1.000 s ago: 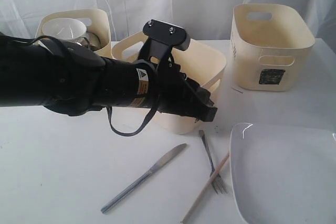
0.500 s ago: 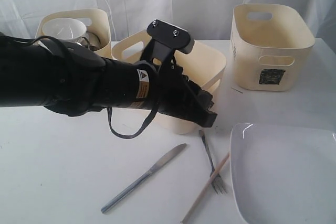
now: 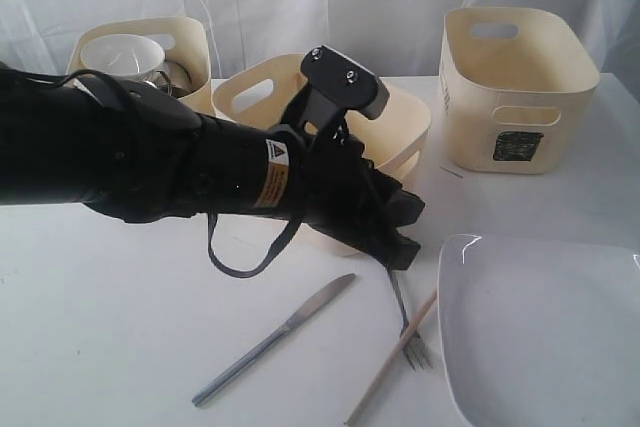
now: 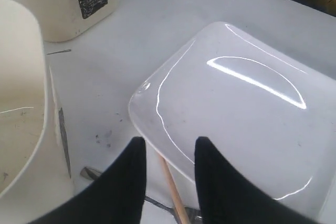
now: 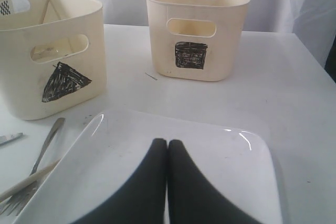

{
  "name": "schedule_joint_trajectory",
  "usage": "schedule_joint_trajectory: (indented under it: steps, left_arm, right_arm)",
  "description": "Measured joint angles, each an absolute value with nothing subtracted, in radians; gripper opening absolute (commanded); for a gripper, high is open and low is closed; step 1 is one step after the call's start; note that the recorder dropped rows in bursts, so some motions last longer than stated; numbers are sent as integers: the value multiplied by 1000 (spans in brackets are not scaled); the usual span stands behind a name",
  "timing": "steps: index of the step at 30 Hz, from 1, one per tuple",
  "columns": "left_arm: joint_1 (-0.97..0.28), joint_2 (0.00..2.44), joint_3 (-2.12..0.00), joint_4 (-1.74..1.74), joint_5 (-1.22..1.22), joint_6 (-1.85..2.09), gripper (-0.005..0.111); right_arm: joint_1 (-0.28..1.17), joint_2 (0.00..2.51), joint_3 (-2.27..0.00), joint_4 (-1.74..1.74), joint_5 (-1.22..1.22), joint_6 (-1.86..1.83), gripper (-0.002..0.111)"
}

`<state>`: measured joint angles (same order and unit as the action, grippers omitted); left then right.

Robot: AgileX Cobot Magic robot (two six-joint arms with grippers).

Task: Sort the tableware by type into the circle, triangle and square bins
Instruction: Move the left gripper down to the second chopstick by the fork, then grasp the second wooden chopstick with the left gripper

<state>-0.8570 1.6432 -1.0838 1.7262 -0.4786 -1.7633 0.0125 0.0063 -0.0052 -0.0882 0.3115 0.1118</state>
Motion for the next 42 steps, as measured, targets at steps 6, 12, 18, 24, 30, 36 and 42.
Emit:
schedule_joint_trajectory:
  steps: [6,12,18,24,30,36,42]
  left_arm:
    - [-929,1643,-1083,1726,-402,-1757,37]
    - [-980,1643,-1083,1730,-390,-1708,37]
    - [-999,1643,-1083,1730,-393,-1673,37]
    - [-1002,1643,-1083,1730,-366,-1739,37]
    - [-1002,1643,-1083,1730,-296,-1804,37]
    - [-1010,1643,-1048,1242,-271,-1307,37]
    - [-1078,1643,-1040,342,29,-257,37]
  right_arm:
    - [12,6,-5,-88,312,112,0]
    - [12,6,-5,-88,312,112,0]
    - [12,6,-5,-88,312,112,0]
    - [12,6,-5,-88,312,112,0]
    - [12,6,-5,-88,312,112,0]
    - [12,6,-5,-88,312,112,0]
    - [12,6,-5,-88,312,112,0]
